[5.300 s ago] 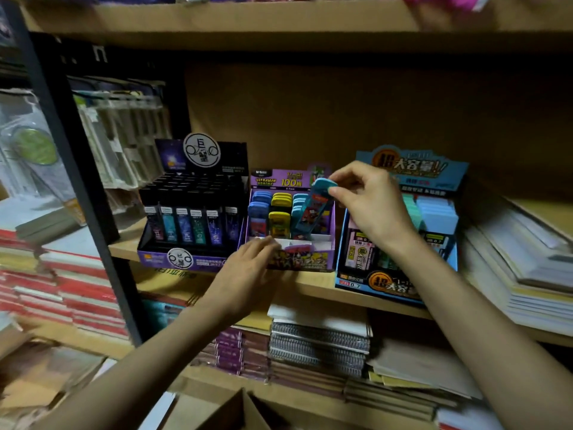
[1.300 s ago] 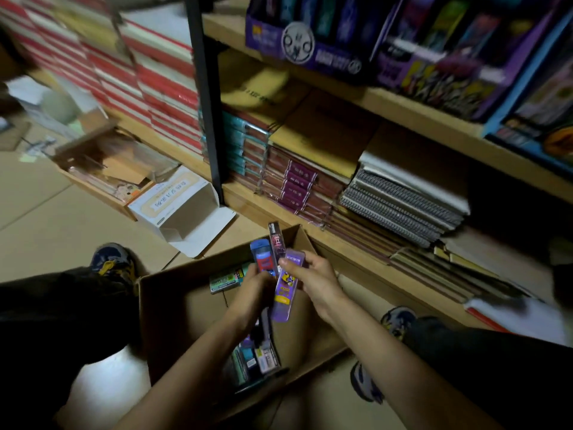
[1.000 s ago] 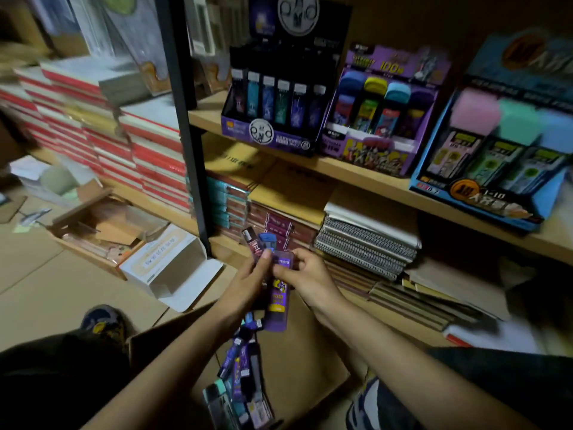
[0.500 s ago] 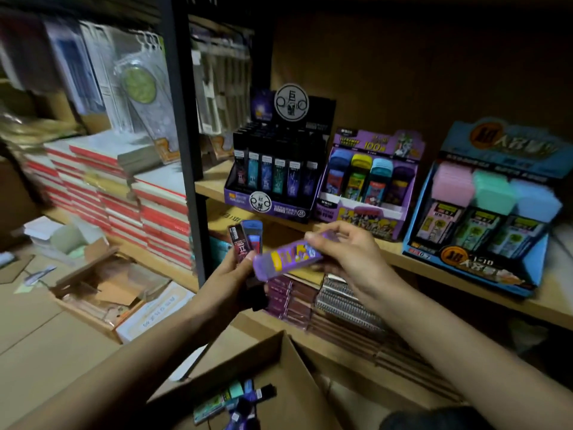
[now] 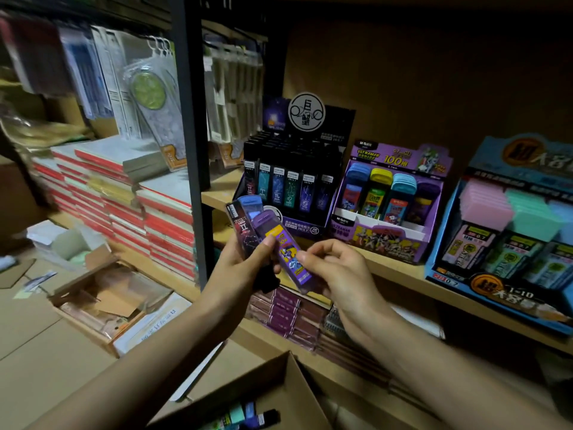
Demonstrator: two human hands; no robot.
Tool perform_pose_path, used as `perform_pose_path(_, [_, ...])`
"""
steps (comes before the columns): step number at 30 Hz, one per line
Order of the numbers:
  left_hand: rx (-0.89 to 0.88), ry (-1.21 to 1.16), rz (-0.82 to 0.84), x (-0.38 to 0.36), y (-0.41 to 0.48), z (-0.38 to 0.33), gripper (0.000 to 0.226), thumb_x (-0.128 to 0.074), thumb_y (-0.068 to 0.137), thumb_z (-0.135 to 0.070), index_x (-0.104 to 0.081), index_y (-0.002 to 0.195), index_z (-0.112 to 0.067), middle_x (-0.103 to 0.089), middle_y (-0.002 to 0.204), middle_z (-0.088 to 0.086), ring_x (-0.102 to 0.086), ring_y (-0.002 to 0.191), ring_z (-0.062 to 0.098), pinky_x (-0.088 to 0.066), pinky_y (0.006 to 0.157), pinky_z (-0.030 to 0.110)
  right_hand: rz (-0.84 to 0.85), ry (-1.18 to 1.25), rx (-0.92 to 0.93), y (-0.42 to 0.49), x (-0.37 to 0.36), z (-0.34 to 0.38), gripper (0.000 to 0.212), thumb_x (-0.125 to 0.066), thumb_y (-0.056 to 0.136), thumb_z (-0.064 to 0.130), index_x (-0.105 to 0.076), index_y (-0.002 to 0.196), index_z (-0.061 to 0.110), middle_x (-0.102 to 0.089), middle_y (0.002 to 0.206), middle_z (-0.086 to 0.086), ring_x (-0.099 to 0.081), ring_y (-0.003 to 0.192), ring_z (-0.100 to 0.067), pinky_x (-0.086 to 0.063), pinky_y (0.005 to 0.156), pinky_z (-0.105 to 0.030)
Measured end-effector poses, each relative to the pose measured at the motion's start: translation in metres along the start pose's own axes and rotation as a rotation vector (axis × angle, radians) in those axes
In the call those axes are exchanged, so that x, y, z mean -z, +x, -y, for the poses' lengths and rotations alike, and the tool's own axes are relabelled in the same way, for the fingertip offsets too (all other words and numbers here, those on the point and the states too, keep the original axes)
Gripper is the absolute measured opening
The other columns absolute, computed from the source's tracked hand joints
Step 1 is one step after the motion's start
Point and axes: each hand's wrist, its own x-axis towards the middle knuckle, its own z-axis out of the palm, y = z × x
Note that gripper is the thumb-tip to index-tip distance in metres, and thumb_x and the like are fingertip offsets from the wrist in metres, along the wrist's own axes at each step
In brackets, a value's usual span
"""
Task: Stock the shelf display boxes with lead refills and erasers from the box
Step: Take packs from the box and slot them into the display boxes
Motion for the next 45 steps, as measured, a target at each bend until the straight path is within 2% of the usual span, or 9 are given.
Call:
perform_pose_path(5, [0.053,0.102,0.046,0.014,-0.003,-0.008,0.028,-0.061,0.081,-0.028,-0.057,0.108,-0.024,-0.067,0.073,-0.001,-0.059,0.060,0.010,-0.047,0.051,0.022,0.258,-0.376,0.046,0.009,0.006,0.023,0.022,-0.065,0.084,0.005,-0.056,0.101,0.016,-0.064,0.087,-0.002,-0.063,0.077,-0.012,-0.051,0.067,-0.024])
perform_pose_path(11, [0.088,0.128,0.135,-0.001,-0.010,-0.008,0.033,-0.060,0.080,-0.021,-0.055,0.111,-0.030,-0.073,0.083,-0.007,-0.069,0.067,0.004,-0.050,0.051,0.015,0.205,-0.447,0.188,0.010,0.006,0.029,0.009,-0.063,0.088,0.014,-0.060,0.096,0.016,-0.058,0.082,0.002,-0.056,0.073,-0.006,-0.046,0.063,-0.015])
perform_pose_path(15, [0.078,0.147,0.168,-0.016,-0.007,-0.007,0.038,-0.058,0.081,-0.023,-0.053,0.118,-0.027,-0.073,0.088,-0.005,-0.068,0.070,0.008,-0.050,0.053,0.016,0.184,-0.538,0.204,0.009,0.018,0.036,0.010,-0.065,0.086,0.009,-0.062,0.095,0.011,-0.061,0.086,-0.011,-0.056,0.080,-0.015,-0.047,0.073,-0.028])
perform_pose_path(20, [0.055,0.133,0.165,-0.027,0.001,-0.004,0.033,-0.058,0.079,-0.029,-0.054,0.112,-0.030,-0.071,0.087,-0.005,-0.066,0.067,0.013,-0.052,0.053,0.023,-0.035,-0.553,0.389,0.009,0.064,0.084,0.017,-0.066,0.084,0.004,-0.059,0.081,0.020,-0.061,0.073,0.003,-0.057,0.061,0.003,-0.047,0.060,-0.013])
perform_pose_path(26, [0.088,0.136,0.202,-0.036,0.006,0.004,0.032,-0.057,0.079,-0.030,-0.051,0.110,-0.027,-0.069,0.072,-0.010,-0.066,0.065,0.011,-0.050,0.050,0.020,-0.442,-0.776,0.642,0.016,0.120,0.121,0.019,-0.064,0.087,0.012,-0.053,0.097,0.023,-0.061,0.095,0.007,-0.067,0.079,-0.009,-0.054,0.065,-0.020])
perform_pose_path(30, [0.110,0.133,0.189,-0.036,0.006,0.009,0.034,-0.060,0.075,-0.029,-0.053,0.108,-0.027,-0.069,0.074,-0.005,-0.066,0.062,0.011,-0.051,0.048,0.021,-0.491,-0.850,0.670,0.031,0.128,0.130,0.019,-0.066,0.085,0.010,-0.055,0.099,0.016,-0.058,0.084,0.013,-0.065,0.070,-0.004,-0.051,0.059,-0.011])
perform_pose_path(37, [0.106,0.106,0.129,-0.032,0.006,0.009,0.033,-0.061,0.073,-0.029,-0.056,0.104,-0.022,-0.061,0.087,0.010,-0.066,0.062,0.015,-0.048,0.046,0.023,-0.503,-0.989,0.607,0.045,0.151,0.143,0.019,-0.069,0.082,0.011,-0.055,0.093,0.019,-0.057,0.082,0.012,-0.063,0.072,-0.009,-0.058,0.070,-0.035])
perform_pose_path(42, [0.099,0.106,0.114,-0.031,0.007,0.009,0.029,-0.061,0.074,-0.031,-0.056,0.102,-0.024,-0.060,0.087,0.011,-0.066,0.064,0.016,-0.047,0.049,0.027,-0.460,-1.204,0.575,0.062,0.152,0.135,0.018,-0.071,0.081,0.015,-0.055,0.088,0.018,-0.063,0.089,-0.003,-0.061,0.082,-0.020,-0.048,0.069,-0.022])
perform_pose_path(45, [0.100,0.112,0.114,-0.030,0.006,0.010,0.027,-0.061,0.073,-0.033,-0.058,0.099,-0.029,-0.061,0.085,0.007,-0.067,0.065,0.017,-0.048,0.056,0.033,-0.428,-1.462,0.512,0.070,0.150,0.129,0.021,-0.074,0.079,0.022,-0.054,0.085,0.020,-0.061,0.088,-0.001,-0.059,0.088,-0.023,-0.048,0.072,-0.035])
